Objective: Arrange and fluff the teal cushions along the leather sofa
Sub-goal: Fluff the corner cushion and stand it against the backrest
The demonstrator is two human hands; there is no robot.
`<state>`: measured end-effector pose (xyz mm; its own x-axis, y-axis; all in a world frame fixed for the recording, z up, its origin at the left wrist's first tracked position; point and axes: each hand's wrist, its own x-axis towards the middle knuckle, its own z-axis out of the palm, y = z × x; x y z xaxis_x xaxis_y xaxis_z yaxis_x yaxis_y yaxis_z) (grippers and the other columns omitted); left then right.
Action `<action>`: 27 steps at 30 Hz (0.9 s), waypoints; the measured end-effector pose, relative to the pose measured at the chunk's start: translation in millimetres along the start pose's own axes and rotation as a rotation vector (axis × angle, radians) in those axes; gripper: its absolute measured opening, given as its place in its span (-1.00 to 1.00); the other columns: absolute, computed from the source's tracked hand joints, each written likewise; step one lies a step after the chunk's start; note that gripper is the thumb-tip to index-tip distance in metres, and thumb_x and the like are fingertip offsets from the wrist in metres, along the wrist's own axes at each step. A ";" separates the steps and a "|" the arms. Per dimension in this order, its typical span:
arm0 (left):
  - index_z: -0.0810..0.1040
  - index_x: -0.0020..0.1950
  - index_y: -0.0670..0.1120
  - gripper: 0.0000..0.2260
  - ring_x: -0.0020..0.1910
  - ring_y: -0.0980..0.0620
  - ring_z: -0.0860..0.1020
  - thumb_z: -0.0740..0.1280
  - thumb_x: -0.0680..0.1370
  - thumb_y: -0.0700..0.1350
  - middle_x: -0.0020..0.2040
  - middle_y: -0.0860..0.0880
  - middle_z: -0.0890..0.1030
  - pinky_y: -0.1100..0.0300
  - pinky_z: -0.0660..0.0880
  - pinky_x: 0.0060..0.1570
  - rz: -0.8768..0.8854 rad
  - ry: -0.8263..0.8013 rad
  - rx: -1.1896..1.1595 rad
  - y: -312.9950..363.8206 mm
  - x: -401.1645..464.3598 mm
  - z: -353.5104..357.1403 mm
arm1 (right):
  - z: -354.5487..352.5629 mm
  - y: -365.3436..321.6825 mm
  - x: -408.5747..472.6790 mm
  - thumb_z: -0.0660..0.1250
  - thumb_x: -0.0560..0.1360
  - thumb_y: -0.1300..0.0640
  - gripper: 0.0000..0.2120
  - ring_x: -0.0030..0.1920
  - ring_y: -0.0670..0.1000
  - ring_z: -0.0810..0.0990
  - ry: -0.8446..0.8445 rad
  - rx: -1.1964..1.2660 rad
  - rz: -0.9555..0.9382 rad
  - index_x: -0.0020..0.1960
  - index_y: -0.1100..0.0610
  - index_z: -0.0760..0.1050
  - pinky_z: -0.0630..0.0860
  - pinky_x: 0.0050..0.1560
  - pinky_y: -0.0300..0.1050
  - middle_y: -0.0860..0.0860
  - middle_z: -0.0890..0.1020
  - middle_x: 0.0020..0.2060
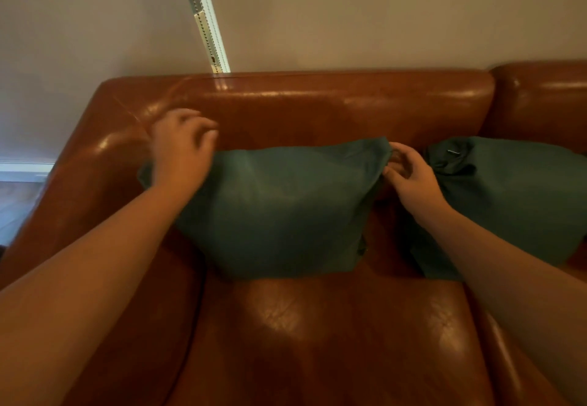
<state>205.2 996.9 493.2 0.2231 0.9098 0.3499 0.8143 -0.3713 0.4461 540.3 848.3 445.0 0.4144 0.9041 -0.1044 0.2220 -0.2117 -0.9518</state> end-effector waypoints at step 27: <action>0.43 0.31 0.10 -0.61 0.23 -0.04 0.44 0.21 0.53 0.21 0.24 0.05 0.51 -0.03 0.26 0.21 0.383 -0.469 0.071 174.8 0.8 125.7 | -8.1 14.5 32.1 0.31 0.52 0.29 -0.83 -0.05 -0.03 0.59 0.057 -0.194 -0.203 0.04 0.06 0.50 0.53 -0.06 -0.28 0.09 0.60 -0.01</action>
<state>415.0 956.0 467.9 0.7066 0.7044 0.0670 0.6594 -0.6900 0.2985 564.0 871.3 430.2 0.3918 0.9141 0.1047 0.4684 -0.1002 -0.8778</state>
